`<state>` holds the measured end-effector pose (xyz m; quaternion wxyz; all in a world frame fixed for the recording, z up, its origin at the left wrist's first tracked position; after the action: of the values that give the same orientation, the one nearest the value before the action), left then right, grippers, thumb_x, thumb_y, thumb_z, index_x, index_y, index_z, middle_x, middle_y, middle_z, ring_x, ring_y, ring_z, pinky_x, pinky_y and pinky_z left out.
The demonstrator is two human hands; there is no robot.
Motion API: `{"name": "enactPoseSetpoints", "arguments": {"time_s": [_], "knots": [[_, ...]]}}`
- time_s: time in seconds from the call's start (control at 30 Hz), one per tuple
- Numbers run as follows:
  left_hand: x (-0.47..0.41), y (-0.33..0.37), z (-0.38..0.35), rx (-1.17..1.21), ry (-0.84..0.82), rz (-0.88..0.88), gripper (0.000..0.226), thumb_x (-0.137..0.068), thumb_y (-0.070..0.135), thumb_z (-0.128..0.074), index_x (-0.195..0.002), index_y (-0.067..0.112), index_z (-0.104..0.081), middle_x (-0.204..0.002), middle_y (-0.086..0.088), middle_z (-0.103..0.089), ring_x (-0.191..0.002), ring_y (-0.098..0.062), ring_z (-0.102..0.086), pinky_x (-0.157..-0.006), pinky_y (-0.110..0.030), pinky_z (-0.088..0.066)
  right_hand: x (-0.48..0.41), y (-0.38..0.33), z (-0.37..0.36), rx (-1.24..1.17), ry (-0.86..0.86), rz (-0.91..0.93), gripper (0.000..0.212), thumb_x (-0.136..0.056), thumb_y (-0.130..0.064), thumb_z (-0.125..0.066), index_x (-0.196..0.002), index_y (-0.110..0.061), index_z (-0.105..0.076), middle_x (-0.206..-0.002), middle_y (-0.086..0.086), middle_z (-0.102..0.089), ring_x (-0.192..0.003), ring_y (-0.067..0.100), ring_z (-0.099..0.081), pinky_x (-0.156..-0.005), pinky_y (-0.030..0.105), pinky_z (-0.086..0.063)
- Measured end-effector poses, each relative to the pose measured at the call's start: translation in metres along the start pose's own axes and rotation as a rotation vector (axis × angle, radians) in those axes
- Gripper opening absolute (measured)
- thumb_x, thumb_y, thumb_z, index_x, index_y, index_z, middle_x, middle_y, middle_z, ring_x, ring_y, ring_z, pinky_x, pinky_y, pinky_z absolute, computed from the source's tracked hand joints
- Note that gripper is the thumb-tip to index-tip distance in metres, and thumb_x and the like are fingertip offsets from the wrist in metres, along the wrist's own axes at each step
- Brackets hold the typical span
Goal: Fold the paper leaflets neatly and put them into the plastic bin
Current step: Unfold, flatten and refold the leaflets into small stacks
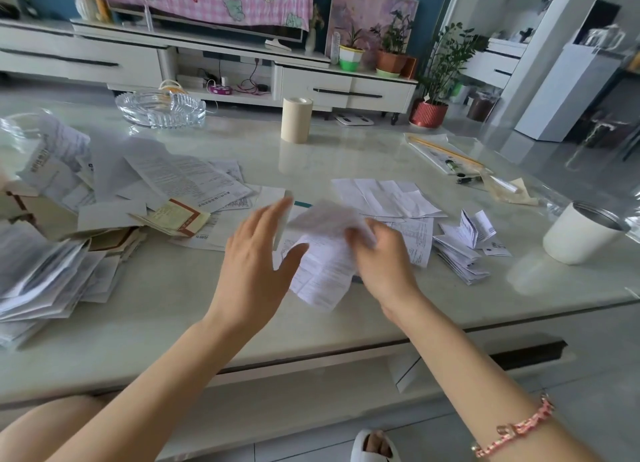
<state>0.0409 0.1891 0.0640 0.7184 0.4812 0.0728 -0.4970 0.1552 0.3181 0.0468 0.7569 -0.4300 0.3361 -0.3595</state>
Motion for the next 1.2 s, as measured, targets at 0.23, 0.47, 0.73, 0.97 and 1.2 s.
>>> {"name": "enactPoseSetpoints", "arguments": {"time_s": [0.23, 0.47, 0.73, 0.97, 1.2], "knots": [[0.004, -0.031, -0.005, 0.412, -0.034, 0.415, 0.062, -0.085, 0.034, -0.062, -0.139, 0.019, -0.037, -0.137, 0.004, -0.044, -0.121, -0.009, -0.046, -0.098, -0.027, -0.038, -0.003, -0.002, 0.038, -0.372, 0.179, -0.121, 0.022, -0.088, -0.002, -0.053, -0.083, -0.017, -0.066, -0.087, 0.003, -0.068, -0.089, 0.029, -0.066, -0.083, 0.047, -0.053], [0.020, -0.028, -0.050, 1.039, -0.335, 0.777, 0.063, -0.073, 0.046, -0.064, -0.123, 0.009, -0.054, -0.104, -0.010, -0.069, -0.094, -0.023, -0.068, -0.090, -0.040, -0.053, 0.007, 0.003, 0.032, -0.709, 0.129, -0.246, 0.024, -0.089, 0.002, -0.054, -0.096, -0.016, -0.067, -0.093, 0.001, -0.071, -0.084, 0.017, -0.067, -0.065, 0.030, -0.056], [0.025, 0.011, -0.059, 1.296, -0.611, 0.663, 0.061, -0.089, 0.051, -0.048, -0.136, 0.012, -0.046, -0.131, -0.011, -0.057, -0.120, -0.028, -0.055, -0.099, -0.041, -0.046, 0.029, -0.030, 0.005, -0.096, 0.012, 0.166, 0.057, -0.078, 0.020, -0.037, -0.090, -0.025, -0.070, -0.130, -0.012, -0.049, -0.120, -0.011, -0.041, -0.106, 0.011, -0.031], [0.023, -0.025, -0.042, 1.015, -0.347, 0.802, 0.014, -0.093, 0.012, -0.050, -0.098, 0.014, -0.063, -0.080, 0.000, -0.074, -0.073, -0.012, -0.069, -0.064, -0.022, -0.057, 0.019, -0.007, -0.010, -0.544, -0.342, -0.282, 0.056, -0.057, -0.009, -0.053, -0.112, -0.019, -0.061, -0.116, 0.003, -0.061, -0.100, 0.015, -0.061, -0.083, 0.029, -0.048], [0.030, -0.013, -0.048, 0.938, -0.492, 0.796, 0.017, -0.090, 0.016, -0.056, -0.104, 0.010, -0.063, -0.091, -0.005, -0.073, -0.087, -0.020, -0.068, -0.077, -0.031, -0.054, 0.020, 0.011, -0.007, -0.531, -0.352, -0.370, 0.050, -0.077, -0.002, -0.066, -0.124, -0.015, -0.053, -0.115, 0.012, -0.064, -0.092, 0.019, -0.064, -0.080, 0.028, -0.050]]}}
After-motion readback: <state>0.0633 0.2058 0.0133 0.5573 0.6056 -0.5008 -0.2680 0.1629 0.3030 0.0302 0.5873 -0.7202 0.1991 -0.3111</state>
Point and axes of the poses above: each hand's wrist, its own x-axis away from the middle knuckle, its own z-axis out of the back of the hand, y = z × x, the point moved 9 cm from there along -x, towards the middle knuckle
